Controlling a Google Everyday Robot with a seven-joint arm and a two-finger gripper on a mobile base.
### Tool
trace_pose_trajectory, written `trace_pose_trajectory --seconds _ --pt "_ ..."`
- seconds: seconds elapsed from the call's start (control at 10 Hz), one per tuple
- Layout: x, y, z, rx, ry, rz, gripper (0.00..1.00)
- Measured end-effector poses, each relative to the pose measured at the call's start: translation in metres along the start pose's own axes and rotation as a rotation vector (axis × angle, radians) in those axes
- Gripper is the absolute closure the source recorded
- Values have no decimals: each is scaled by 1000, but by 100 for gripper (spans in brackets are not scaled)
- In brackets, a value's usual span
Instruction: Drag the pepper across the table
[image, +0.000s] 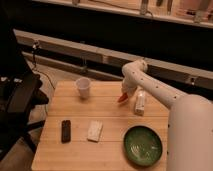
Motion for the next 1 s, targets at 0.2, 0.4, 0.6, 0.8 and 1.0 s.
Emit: trace_pose_trajectory --seconds 0.2,0.4,0.6,0.8,1.0 --pt "-3 14 7 -23 -11 26 100" --pt "-10 29 16 -39 -29 47 100" --pt "-15 38 24 -38 -48 64 100" --pt "-18 51 29 -38 -65 84 100" --pt "-24 62 29 -30 -78 104 100"
